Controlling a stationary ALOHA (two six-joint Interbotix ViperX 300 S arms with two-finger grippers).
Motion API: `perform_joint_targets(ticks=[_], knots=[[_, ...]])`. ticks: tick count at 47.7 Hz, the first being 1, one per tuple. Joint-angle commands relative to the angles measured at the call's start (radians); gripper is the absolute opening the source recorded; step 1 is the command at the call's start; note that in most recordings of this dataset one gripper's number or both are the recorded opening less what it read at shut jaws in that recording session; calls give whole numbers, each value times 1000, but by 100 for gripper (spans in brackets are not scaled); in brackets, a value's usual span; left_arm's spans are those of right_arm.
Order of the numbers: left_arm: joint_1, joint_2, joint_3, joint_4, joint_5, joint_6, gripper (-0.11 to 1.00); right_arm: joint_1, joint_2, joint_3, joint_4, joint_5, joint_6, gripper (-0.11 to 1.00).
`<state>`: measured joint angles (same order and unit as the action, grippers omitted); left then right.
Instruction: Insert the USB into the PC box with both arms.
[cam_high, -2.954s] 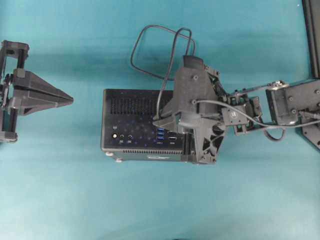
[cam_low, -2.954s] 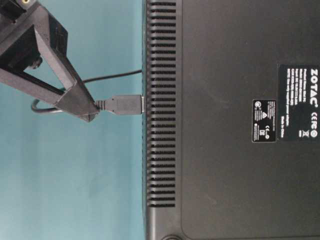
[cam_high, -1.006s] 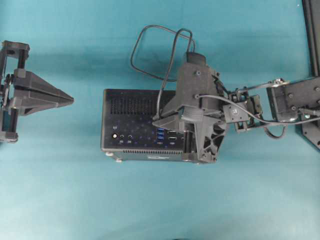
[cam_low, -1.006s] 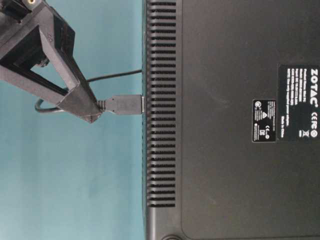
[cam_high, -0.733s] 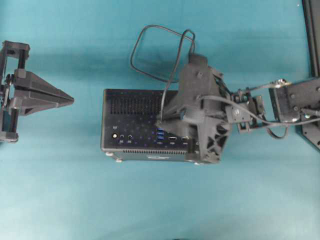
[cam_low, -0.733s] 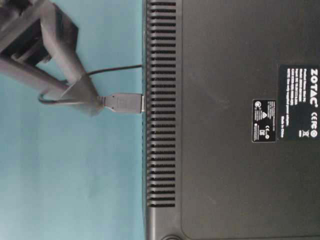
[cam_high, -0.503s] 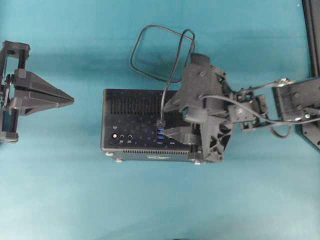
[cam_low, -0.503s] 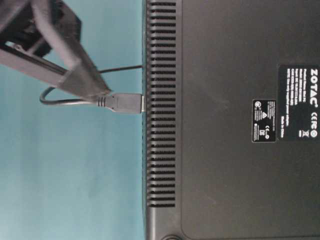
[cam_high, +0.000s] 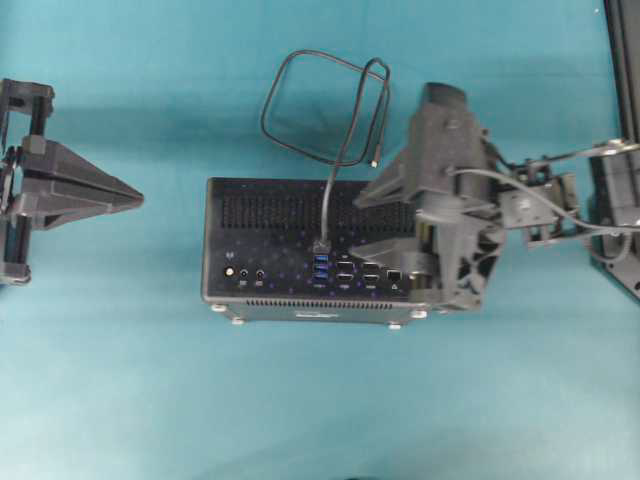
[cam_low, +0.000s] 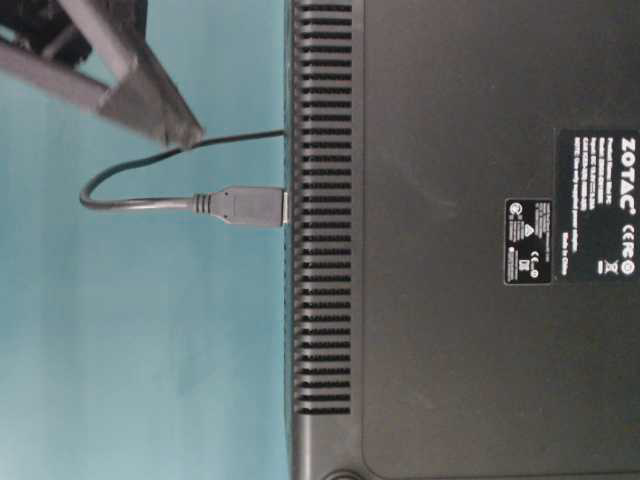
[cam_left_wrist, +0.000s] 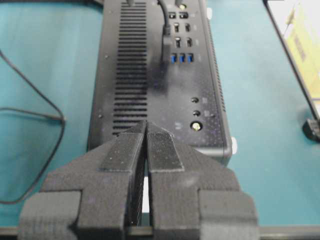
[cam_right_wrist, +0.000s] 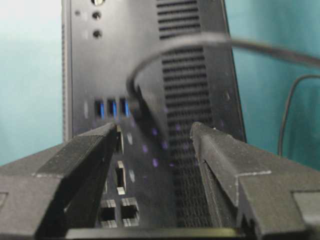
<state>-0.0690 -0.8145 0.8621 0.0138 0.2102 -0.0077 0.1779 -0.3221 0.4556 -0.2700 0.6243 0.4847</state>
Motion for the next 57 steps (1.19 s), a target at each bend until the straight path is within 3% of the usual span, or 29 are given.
perform_joint_targets(ticks=[1,13,26,35,57], knots=[[-2,-3,-18,2,-9,2,0,3,-35,3,-2,-9,9,69],[-2,-5,-17,3,-9,0,0,3,-46,40,-2,-117,6,64],[-2,-5,-17,3,-9,-3,0,2,11,43,5,-296,8,32],[-2,-5,-17,3,-9,-3,0,-6,40,43,5,-307,8,15],[-2,-5,-20,3,-9,-6,0,-8,35,28,2,-235,5,13]])
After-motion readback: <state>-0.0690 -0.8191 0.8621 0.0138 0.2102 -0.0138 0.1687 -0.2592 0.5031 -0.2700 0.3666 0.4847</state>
